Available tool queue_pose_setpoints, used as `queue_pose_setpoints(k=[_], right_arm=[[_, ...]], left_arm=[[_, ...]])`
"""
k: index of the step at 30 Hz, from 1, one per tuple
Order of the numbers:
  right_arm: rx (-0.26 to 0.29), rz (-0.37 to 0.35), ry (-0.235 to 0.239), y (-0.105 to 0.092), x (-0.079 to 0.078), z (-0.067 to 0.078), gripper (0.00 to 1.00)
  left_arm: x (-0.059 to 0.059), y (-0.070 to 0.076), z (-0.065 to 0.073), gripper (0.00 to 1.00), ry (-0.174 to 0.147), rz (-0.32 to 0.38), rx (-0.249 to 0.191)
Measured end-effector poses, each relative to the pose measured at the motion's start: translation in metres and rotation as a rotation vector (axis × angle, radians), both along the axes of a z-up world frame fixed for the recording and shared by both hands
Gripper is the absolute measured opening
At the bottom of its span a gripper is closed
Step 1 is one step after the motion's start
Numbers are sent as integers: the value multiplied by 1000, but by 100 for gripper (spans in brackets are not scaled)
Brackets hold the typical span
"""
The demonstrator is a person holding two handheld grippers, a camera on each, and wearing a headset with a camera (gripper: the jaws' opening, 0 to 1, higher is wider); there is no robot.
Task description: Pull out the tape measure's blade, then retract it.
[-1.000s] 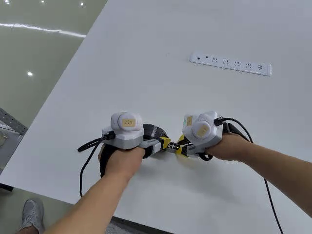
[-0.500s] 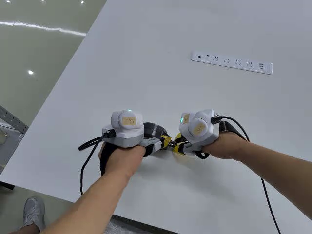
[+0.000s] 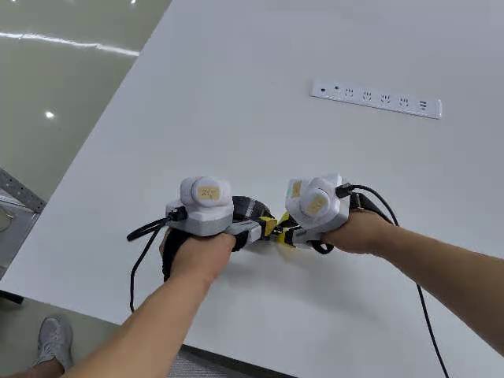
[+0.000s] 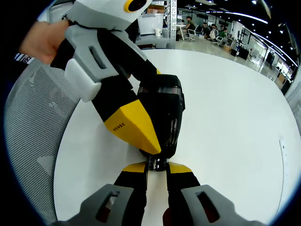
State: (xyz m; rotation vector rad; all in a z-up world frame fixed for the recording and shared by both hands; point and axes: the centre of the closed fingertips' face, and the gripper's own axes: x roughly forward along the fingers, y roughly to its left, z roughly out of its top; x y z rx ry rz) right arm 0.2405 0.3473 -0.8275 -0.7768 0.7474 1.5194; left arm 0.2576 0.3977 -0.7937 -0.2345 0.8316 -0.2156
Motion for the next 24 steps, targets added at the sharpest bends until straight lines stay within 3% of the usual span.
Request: queue_pose_setpoints(k=[24], right_arm=[[-3,-18,-2,4,0,0,13]], left_arm=[[0,0,0,56,-12,12,11]])
